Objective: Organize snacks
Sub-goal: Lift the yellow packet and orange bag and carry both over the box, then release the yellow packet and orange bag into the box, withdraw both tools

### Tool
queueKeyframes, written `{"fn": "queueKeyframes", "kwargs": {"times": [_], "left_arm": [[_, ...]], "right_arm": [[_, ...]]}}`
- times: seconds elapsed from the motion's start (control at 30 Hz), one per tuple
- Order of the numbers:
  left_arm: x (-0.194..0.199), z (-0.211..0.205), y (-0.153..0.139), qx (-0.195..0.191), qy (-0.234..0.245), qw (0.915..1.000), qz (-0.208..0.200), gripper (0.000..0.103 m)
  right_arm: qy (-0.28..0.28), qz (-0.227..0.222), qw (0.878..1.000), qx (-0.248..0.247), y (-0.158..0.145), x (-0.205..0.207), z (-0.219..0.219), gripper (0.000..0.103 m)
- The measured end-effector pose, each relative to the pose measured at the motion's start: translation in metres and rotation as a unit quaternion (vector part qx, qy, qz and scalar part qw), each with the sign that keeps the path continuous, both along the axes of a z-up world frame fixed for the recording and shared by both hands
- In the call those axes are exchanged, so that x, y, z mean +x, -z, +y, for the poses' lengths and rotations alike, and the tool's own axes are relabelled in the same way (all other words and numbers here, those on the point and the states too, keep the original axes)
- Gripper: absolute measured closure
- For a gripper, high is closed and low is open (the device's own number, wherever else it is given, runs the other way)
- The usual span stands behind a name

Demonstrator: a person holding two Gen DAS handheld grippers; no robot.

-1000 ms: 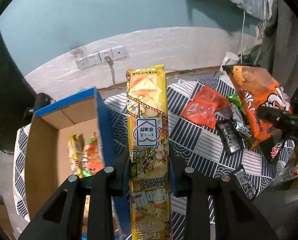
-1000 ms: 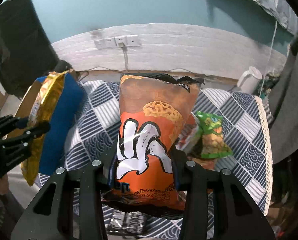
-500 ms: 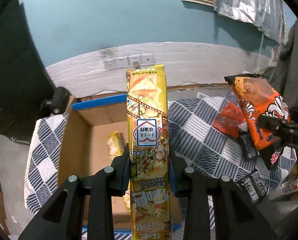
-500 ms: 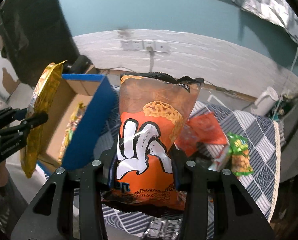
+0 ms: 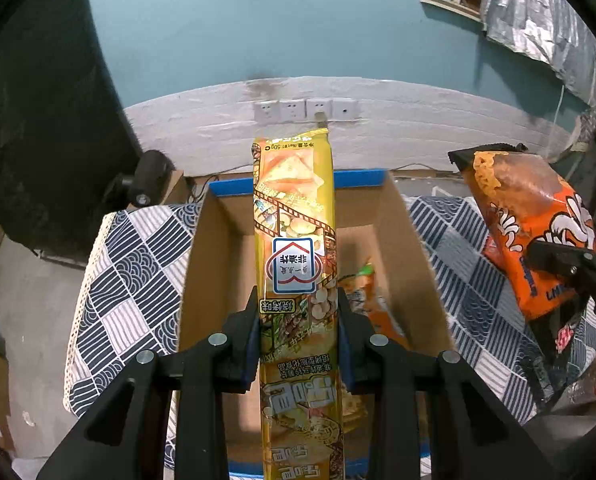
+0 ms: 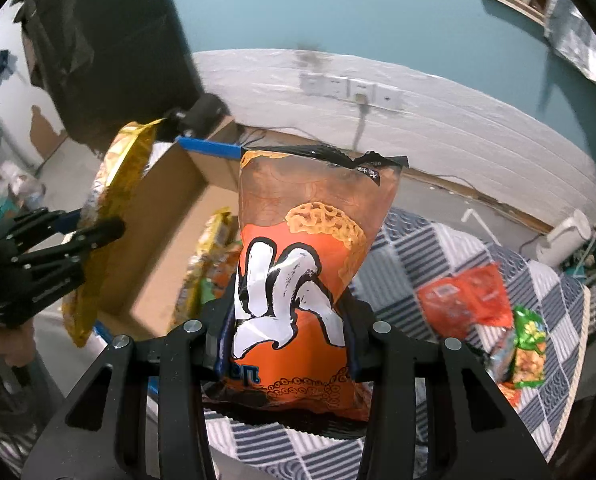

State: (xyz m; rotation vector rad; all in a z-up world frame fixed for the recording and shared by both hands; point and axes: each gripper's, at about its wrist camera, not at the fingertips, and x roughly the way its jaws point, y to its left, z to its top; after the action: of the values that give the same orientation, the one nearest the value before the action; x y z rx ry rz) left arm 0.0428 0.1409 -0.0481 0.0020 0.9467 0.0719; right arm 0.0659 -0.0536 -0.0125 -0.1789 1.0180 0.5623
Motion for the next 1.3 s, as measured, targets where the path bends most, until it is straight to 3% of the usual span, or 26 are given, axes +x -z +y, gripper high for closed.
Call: {"fn": "queueKeyframes", "kwargs": {"times": [0.77, 0.83, 0.9, 0.97, 1.3], "left_arm": [[0.01, 0.034, 0.038, 0.011, -0.023, 0.9987, 0.043, 0.07], [0.009, 0.035, 0.035, 0.017, -0.025, 0.9989, 0.036, 0.062], [0.009, 0.033, 0.033, 0.027, -0.022, 0.9988, 0.034, 0.052], [0.008, 0.03, 0.031, 0.042, -0.024, 0.9984, 0.029, 0.042], [0.008, 0.024, 0.028, 0.053, -0.022, 0.998, 0.026, 0.04]], "right_arm": [[-0.055, 0.056, 0.997, -0.015, 0.045, 0.002, 0.079, 0.06], [-0.054, 0.06, 0.997, -0.012, 0.046, 0.002, 0.079, 0.056], [-0.052, 0.058, 0.997, -0.007, 0.044, 0.002, 0.076, 0.042], [-0.052, 0.051, 0.997, -0.007, 0.041, 0.0, 0.076, 0.039], [-0.032, 0.04, 0.999, -0.016, 0.032, -0.001, 0.051, 0.038]]}}
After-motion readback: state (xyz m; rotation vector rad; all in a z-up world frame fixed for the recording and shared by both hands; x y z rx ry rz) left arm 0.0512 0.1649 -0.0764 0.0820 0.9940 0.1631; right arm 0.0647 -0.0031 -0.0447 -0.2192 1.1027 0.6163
